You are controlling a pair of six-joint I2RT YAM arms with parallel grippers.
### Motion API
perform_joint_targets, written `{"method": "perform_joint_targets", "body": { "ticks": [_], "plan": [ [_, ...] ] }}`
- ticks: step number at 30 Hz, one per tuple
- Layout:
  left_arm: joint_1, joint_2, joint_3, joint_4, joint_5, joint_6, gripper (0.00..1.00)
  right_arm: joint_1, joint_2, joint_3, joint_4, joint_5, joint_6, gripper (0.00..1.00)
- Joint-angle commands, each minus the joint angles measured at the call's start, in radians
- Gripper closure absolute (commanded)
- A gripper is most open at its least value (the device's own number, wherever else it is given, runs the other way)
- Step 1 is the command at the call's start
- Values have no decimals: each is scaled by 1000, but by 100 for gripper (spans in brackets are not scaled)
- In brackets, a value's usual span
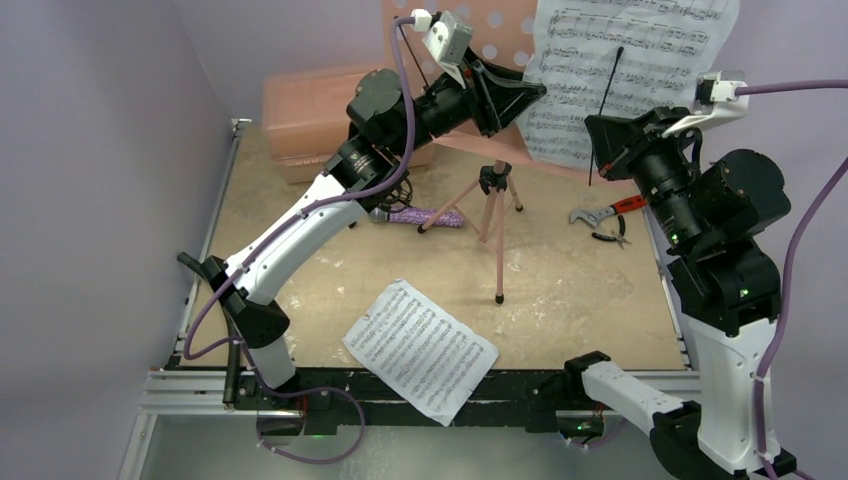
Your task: Set up the instrument practice props
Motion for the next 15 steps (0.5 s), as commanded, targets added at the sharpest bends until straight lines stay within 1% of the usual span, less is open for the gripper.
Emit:
{"method": "perform_joint_targets", "body": {
  "ticks": [1,10,15],
  "plan": [
    [-4,-20,35,39,-1,9,71,1,4,4,44,-30,10,90],
    [-5,-61,-9,69,5,2,55,2,-11,6,54,3,9,80],
    [-4,-93,-47,84,-5,1,47,1,-12,5,60,18,2,73]
  ]
}}
